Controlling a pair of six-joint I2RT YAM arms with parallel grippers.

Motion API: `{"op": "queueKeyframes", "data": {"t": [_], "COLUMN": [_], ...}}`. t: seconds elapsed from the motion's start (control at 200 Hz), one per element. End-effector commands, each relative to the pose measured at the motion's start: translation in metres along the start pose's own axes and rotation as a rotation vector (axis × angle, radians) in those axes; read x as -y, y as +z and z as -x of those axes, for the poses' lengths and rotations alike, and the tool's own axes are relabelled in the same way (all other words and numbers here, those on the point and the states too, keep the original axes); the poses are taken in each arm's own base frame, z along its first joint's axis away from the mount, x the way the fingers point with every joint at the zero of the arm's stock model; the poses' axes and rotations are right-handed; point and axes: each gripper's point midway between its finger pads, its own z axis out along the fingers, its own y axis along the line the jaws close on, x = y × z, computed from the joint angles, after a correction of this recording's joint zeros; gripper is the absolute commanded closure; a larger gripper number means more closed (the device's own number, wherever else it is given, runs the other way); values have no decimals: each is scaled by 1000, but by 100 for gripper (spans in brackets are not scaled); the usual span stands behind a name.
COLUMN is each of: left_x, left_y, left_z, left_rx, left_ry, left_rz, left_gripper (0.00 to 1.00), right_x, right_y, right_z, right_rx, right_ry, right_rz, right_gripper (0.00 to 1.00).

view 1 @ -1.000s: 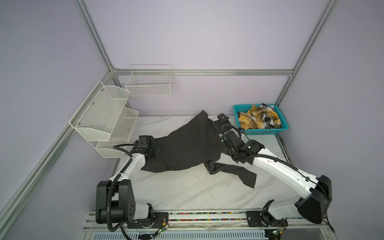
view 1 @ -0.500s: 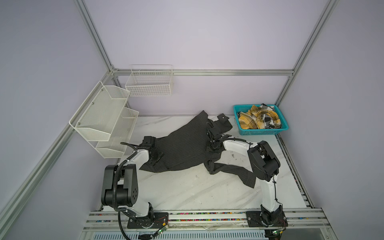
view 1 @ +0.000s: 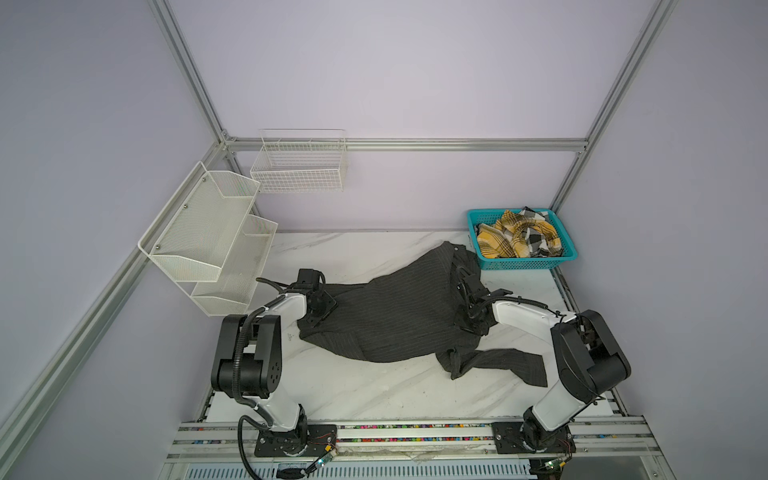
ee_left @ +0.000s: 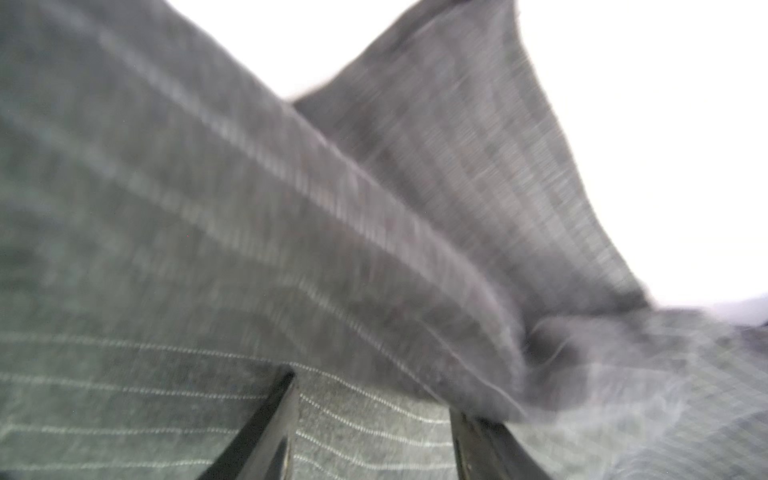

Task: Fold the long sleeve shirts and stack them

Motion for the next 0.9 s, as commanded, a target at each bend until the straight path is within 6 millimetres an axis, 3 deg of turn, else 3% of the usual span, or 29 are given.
{"op": "queueKeyframes", "data": {"t": [0.0, 0.09, 0.17, 0.27, 0.345, 0.42, 0.505, 0.575, 0.625, 0.69, 0.77, 0.855, 0.895], "left_x": [22, 42, 66, 77, 73, 70, 62, 44, 36, 26, 23, 33, 34], "left_y": [16, 12, -14, -56, -77, -85, -85, -89, -101, -102, -96, -90, -80], "left_z": [12, 32, 48, 47, 23, -21, -72, -100, -107, -115, -118, -119, -122], "left_rx": [-12, 25, 81, 158, 145, 99, 22, -16, 10, 22, 13, 5, -8], "left_ry": [56, 89, 110, 134, 147, 190, 261, 287, 294, 286, 274, 303, 324], "left_rz": [-38, -53, -104, -107, -77, -73, -44, 31, 56, 72, 82, 90, 126], "left_gripper": [43, 45, 44, 40, 38, 36, 34, 34, 32, 27, 26, 26, 25], "right_x": [-14, -32, -50, -79, -105, -127, -140, -147, -151, -156, -156, -152, -149], "right_y": [-11, -16, -17, -17, -17, -11, 1, 6, 7, 6, 13, 21, 26], "right_z": [17, 31, 35, 33, 27, 22, 18, 20, 21, 21, 18, 11, 9], "right_rx": [22, 30, 25, 19, 13, 2, -19, -25, -23, -28, -46, -70, -80], "right_ry": [-35, -70, -130, -226, -276, -307, -316, -312, -312, -315, -320, -324, -322], "right_rz": [-3, 28, 61, 118, 193, 253, 271, 284, 298, 322, 321, 311, 305], "right_gripper": [53, 53, 53, 53, 53, 54, 56, 58, 58, 58, 58, 58, 58]}}
